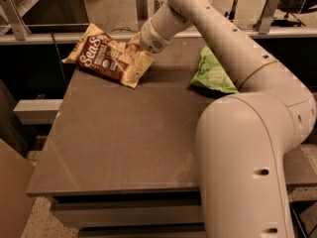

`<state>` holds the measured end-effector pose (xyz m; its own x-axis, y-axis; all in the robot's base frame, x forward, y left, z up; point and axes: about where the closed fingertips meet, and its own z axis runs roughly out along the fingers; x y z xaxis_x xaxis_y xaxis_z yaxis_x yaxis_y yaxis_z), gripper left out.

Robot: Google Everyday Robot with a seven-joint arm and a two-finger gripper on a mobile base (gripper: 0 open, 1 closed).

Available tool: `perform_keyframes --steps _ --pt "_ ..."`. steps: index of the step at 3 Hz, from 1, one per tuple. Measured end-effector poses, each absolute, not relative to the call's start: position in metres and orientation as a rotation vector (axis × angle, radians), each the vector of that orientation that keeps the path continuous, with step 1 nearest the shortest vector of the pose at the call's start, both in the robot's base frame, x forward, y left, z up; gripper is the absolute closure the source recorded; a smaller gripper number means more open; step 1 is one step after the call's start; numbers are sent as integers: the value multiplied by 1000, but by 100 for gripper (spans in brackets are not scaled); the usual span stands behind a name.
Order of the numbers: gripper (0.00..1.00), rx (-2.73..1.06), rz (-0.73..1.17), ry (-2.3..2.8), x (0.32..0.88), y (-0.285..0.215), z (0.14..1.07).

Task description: Pick brown chip bag

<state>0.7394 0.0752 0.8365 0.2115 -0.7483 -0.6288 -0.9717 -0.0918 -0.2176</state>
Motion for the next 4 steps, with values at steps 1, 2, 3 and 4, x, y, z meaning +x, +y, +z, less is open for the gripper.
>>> perform_keyframes --steps 1,2,3,4 --pt "64 -1898 479 1546 737 82 849" --pt "87 -1879 511 1494 733 87 857" --pt "100 -1853 511 1411 732 90 882" --pt "100 -1840 453 1297 735 88 928"
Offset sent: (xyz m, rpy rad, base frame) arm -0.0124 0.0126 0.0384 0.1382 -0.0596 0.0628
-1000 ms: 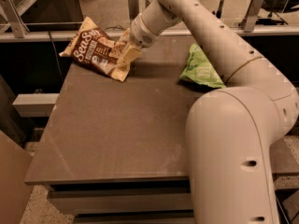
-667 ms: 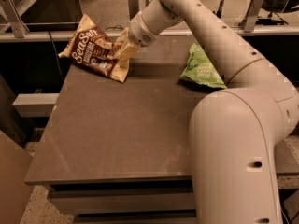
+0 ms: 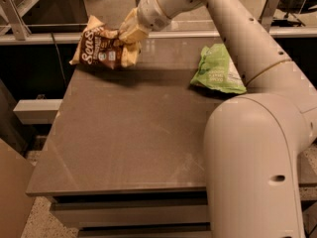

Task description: Pick brown chip bag

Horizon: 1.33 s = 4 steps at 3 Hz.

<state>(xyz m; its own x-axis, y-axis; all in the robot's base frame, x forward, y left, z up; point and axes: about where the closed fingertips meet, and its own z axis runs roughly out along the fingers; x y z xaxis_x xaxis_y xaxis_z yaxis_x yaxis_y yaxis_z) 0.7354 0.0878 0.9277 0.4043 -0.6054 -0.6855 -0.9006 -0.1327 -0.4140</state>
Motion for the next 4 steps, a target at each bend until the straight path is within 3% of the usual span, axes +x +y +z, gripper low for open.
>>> perform_keyframes --steps 3,4 --pt "100 -1942 118 1004 727 104 1064" --pt "100 -1937 107 993 727 106 1069"
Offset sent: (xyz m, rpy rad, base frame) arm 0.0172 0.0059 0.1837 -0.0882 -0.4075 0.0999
